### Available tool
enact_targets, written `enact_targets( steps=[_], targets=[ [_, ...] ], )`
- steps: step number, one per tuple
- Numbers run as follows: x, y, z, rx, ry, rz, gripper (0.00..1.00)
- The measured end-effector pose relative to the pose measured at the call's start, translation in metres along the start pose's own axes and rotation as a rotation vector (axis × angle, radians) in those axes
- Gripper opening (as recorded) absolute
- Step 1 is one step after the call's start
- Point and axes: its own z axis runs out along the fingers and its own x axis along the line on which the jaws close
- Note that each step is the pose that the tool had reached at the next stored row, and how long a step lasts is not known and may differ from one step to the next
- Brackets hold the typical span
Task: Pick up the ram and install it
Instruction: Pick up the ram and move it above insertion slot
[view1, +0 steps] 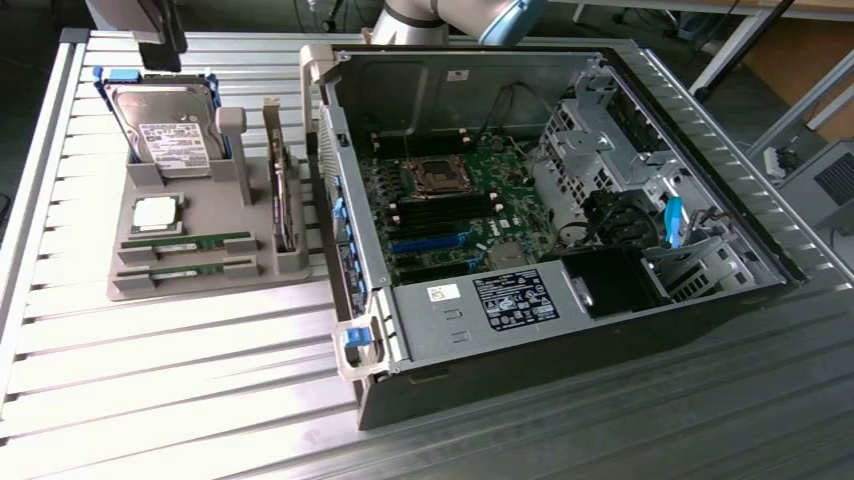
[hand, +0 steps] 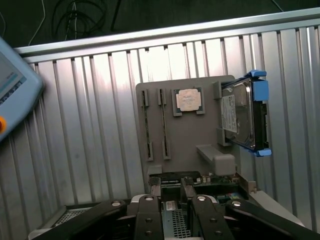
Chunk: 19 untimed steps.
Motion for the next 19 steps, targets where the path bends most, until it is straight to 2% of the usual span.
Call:
enact_targets(
  steps=[7,8,19],
  targets=[
    [0.0,0.0,0.0041,0.0,0.0,0.0,0.29],
    [0.0,0.0,0.0078,0.0,0.0,0.0,0.29],
    [0.0,-0.0001,0.0133,0.0,0.0,0.0,0.29]
  ],
)
